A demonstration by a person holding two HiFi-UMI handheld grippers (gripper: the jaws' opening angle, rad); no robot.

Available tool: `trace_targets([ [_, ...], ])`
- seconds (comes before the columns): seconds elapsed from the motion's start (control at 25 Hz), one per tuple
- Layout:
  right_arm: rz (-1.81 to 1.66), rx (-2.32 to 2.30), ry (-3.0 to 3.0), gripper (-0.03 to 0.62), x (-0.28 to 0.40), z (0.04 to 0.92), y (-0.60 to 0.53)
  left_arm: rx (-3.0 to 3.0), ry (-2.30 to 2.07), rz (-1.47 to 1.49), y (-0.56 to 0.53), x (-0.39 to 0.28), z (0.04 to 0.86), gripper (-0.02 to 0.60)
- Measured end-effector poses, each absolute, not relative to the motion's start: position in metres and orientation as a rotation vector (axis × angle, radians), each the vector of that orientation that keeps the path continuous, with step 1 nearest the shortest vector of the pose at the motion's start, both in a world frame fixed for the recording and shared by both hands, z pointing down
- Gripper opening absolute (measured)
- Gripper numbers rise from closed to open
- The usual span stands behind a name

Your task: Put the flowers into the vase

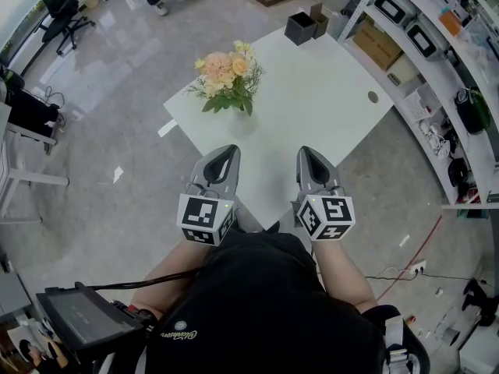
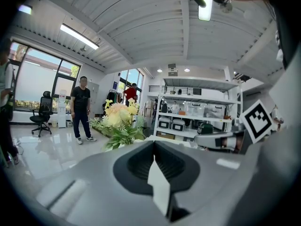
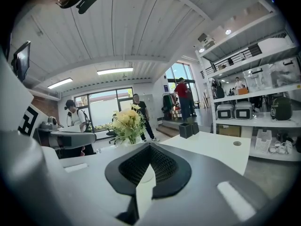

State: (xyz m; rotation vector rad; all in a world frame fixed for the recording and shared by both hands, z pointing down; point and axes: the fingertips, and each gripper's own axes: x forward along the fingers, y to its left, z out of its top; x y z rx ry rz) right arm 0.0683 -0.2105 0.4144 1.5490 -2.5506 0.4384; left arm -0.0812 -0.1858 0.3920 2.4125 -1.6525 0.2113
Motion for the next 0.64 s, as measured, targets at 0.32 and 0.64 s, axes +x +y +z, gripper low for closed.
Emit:
trace_targets([
  [0.32, 0.441, 1.535, -2.555, -0.002, 0.0677, 0.4158, -0.212, 2.41, -1.659, 0.214, -0.1876, -0.0808, 0.3927, 0.008],
  [0.64, 0.44, 1.511, -2.564, -0.002, 0.061, 0.416, -0.2128, 2.408, -1.65, 0.217, -0.1891, -0.0807, 0.3939, 0.008],
])
